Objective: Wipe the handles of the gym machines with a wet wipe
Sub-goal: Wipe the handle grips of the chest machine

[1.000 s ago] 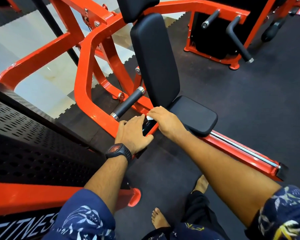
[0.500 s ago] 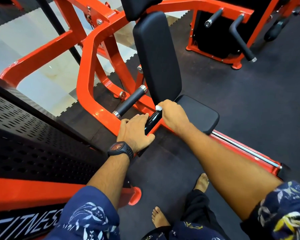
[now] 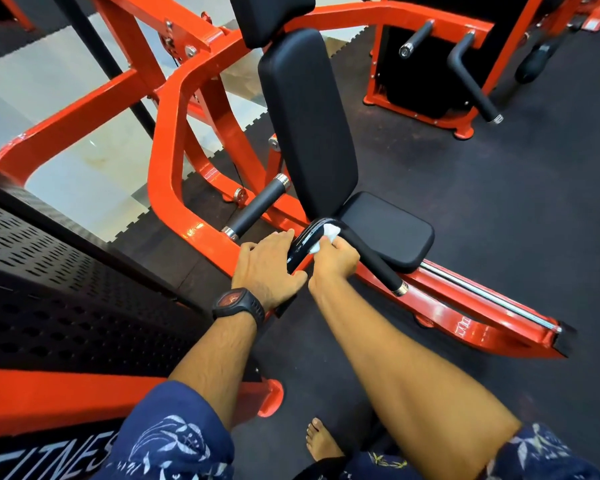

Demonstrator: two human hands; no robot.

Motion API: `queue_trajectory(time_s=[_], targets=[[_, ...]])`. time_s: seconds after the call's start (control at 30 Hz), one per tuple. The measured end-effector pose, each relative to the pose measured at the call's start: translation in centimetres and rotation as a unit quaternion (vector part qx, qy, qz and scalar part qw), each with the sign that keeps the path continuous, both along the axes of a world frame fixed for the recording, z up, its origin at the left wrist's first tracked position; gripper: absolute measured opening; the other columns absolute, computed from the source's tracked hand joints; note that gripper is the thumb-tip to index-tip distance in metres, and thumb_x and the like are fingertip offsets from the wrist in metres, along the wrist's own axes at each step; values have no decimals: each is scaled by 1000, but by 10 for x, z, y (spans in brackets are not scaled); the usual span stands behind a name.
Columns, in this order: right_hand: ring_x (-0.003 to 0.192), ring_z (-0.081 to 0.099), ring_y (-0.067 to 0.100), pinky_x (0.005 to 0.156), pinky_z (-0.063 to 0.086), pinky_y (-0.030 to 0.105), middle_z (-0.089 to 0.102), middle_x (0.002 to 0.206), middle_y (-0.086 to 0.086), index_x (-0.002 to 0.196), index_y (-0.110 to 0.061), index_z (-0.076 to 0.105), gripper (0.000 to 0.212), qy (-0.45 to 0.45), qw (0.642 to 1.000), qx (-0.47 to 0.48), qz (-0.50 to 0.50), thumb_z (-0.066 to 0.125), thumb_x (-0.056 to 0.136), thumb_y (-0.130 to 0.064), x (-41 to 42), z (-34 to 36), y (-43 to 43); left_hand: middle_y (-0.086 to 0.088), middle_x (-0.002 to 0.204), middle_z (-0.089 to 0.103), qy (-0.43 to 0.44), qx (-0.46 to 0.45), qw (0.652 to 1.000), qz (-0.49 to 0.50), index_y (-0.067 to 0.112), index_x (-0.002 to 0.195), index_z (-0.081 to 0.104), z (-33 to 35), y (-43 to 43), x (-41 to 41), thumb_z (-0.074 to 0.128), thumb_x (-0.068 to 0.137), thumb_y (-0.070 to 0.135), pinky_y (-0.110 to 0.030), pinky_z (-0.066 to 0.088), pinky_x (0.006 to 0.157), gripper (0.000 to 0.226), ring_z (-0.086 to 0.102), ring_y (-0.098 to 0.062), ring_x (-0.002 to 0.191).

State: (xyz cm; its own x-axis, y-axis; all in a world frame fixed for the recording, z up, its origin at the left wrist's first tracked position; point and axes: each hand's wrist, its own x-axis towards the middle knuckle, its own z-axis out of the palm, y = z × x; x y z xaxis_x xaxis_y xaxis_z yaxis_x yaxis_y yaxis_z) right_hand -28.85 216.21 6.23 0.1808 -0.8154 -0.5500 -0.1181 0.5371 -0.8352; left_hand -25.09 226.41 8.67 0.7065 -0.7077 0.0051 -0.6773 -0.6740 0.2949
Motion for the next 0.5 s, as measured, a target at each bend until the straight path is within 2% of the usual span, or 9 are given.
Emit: queue_trajectory(time_s=[0.1,0.17,0.23,0.3,0.4,0.47,0.5], targets=[[59,55,9,59,50,26,63,66,-5,69,-18,66,31,-63,996,57,16,56,96,-5,-3,0,5,15,92,54,0,3,1000,0,29,106,51,0,1,0,52,66,45,-38,40,88,43,56,-13,95],[76,67,15,69,58,27,71,84,1,85,-12,71,24,-107,989,106,6,54,97,0,-3,2,0,17,84,47,-2,6,1000,3,31,97,46,2,0,-1,53,66,44,-38,40,86,35,53,-12,86],[81,67,18,68,57,26,69,92,5,90,-7,68,22,-156,972,175,-22,51,97,5,-2,8,-8,16,81,45,-1,7,1000,1,33,89,38,3,0,-2,54,66,44,-38,39,85,30,48,-11,79],[86,68,19,69,57,25,68,95,7,91,-7,67,22,-184,964,189,-38,50,97,6,-6,13,-8,17,85,45,-2,10,1000,0,33,93,39,2,0,-2,54,66,44,-39,40,88,33,51,-12,83],[87,70,13,77,59,24,74,92,1,90,-14,73,25,-168,979,111,-10,58,94,5,-11,6,4,17,90,45,3,13,1000,2,29,108,49,1,0,1,53,66,47,-39,39,92,46,55,-11,94],[79,68,4,77,59,25,75,85,-4,88,-20,76,19,-89,995,-41,18,65,92,-5,-15,-1,5,17,96,48,4,25,1000,-7,29,116,49,1,-1,0,54,67,48,-41,38,95,53,55,-10,101],[73,66,1,74,56,22,75,82,-6,90,-21,78,17,-40,989,-135,43,65,92,-8,-17,-1,2,16,103,53,5,37,999,-13,29,122,49,1,-1,1,55,68,49,-43,37,99,58,55,-11,107]])
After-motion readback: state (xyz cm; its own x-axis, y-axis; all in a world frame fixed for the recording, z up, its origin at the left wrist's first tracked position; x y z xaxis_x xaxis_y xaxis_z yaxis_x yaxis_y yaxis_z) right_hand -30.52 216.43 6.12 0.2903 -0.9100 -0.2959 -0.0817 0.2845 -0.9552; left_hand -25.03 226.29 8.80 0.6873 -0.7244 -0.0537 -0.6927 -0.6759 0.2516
